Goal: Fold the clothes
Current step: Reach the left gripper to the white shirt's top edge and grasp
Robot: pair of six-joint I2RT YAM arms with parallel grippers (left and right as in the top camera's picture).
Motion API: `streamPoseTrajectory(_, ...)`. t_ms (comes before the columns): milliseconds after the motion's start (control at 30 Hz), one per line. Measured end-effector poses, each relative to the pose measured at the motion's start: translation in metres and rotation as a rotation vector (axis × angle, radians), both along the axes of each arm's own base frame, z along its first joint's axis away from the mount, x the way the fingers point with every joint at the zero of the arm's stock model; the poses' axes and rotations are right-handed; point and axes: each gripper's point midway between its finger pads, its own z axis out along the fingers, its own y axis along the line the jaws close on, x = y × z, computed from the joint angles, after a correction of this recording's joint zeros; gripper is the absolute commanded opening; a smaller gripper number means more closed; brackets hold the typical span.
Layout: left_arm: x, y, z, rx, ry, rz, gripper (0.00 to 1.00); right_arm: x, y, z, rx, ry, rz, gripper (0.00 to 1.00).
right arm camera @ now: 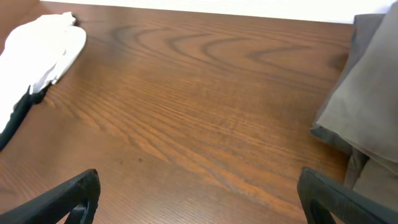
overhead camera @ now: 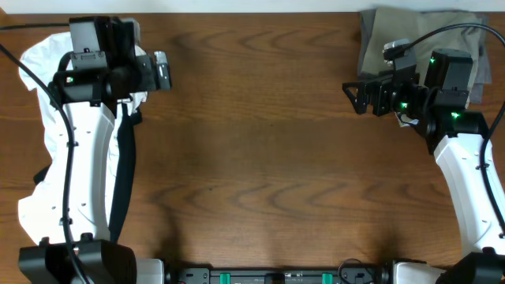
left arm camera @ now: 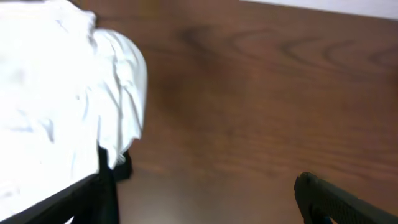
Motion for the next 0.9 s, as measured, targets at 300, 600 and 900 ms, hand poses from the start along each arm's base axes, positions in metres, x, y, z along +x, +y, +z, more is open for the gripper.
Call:
streamPoseTrajectory(300,0.037,0.061,-0.075,0.126,0.113,0.16,0.99,-0.002,0.002,0.0,0.01,0.009,0.011,0.99)
streamPoseTrajectory(600,0.054,0.088,-0.141,0.174,0.202,0.219,0.8,-0.009,-0.002,-0.011,-0.006,0.066,-0.011,0.91)
streamPoseTrajectory(900,0.052,0.094,-0.178,0.201,0.275,0.232,0.7,-0.009,-0.006,-0.015,-0.024,0.079,-0.03,0.86)
